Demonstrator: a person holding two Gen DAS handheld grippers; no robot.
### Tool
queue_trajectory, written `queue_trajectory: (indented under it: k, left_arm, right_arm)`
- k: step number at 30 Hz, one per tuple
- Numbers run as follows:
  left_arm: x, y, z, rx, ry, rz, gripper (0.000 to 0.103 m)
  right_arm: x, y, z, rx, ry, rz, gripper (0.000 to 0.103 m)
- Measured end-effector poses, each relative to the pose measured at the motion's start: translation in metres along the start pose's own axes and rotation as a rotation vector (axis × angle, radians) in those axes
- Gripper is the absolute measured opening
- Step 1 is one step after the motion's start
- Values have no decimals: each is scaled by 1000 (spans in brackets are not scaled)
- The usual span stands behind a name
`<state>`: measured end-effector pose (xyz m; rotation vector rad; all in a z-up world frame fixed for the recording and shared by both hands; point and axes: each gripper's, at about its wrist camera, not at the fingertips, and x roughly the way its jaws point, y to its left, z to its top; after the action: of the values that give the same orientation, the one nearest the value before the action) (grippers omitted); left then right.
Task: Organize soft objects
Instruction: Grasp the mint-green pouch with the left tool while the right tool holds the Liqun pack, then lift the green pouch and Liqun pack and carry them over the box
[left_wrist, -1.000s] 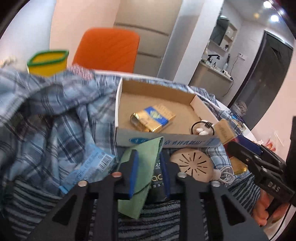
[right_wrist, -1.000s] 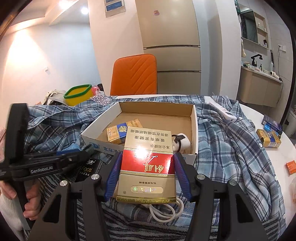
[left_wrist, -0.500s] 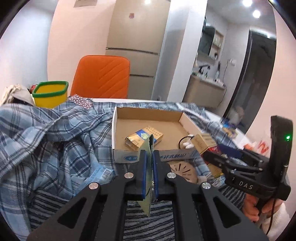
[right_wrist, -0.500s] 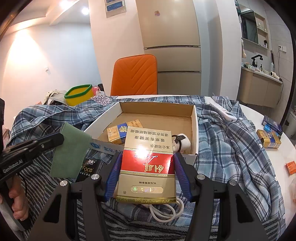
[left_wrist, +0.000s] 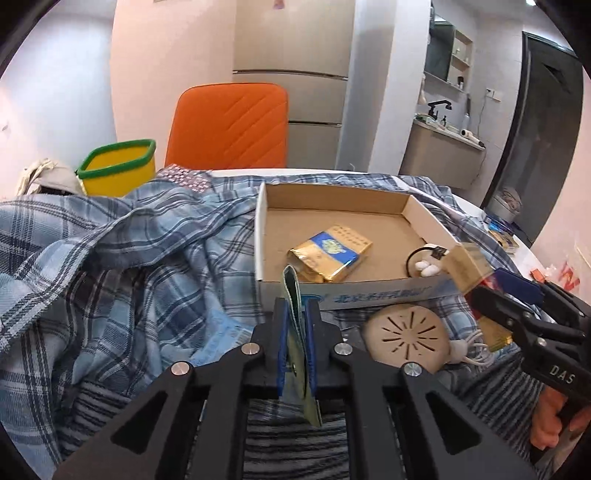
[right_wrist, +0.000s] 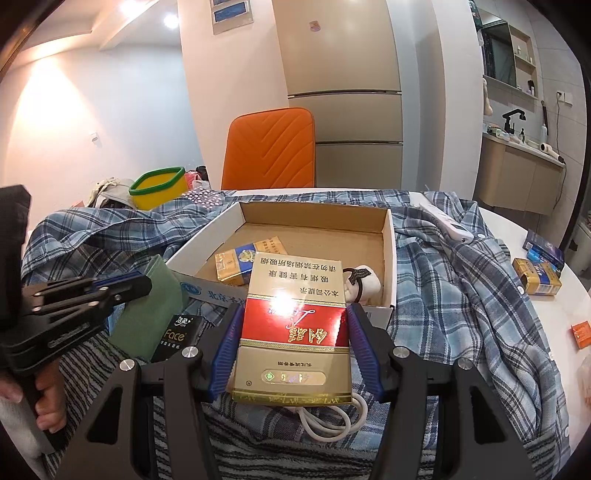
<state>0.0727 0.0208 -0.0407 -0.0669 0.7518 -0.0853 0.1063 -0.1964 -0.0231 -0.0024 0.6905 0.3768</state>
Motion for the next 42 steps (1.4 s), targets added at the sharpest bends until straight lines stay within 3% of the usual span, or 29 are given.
queue_trajectory:
  k: [1, 3, 7, 8, 9, 10, 12, 15, 21, 29, 36, 42]
  left_arm:
    - [2, 2, -1, -2, 18, -1, 14]
    - [11, 3, -5, -2, 63, -9, 38]
    - [15, -2, -9, 12, 81, -1, 42]
    - [15, -1, -9, 6, 81, 4, 38]
    - [17, -1, -9, 2, 90, 9, 21]
    - [22, 0, -10, -2, 109, 7, 15]
    - [29, 3, -12, -12, 144, 3, 10]
    - [25, 3, -11, -8, 126, -3, 6]
    - [-7, -10, -14, 56, -54, 17, 6]
    - [-50, -9, -15, 52, -267, 7, 6]
    - [-66, -19, 9, 67, -274, 0, 6]
    - [-74, -30, 44, 80, -324, -9, 6]
  right_arm:
    - [0, 0, 0, -1, 0, 0, 59]
    - [0, 1, 0, -4, 1, 1, 59]
    - [0, 1, 0, -6, 2, 1, 59]
    - [0, 1, 0, -6, 2, 0, 59]
    - [0, 1, 0, -5, 3, 0, 59]
    - [0, 1, 0, -3, 3, -1, 59]
    - [1, 1, 0, -2, 5, 0, 59]
    - [1, 1, 0, -3, 5, -1, 59]
    - [-2, 1, -2, -5, -15, -4, 59]
    - [-14, 2, -2, -11, -71, -18, 59]
    - [-27, 7, 6, -21, -114, -63, 59]
    - [-44, 10, 40, -8, -177, -84, 59]
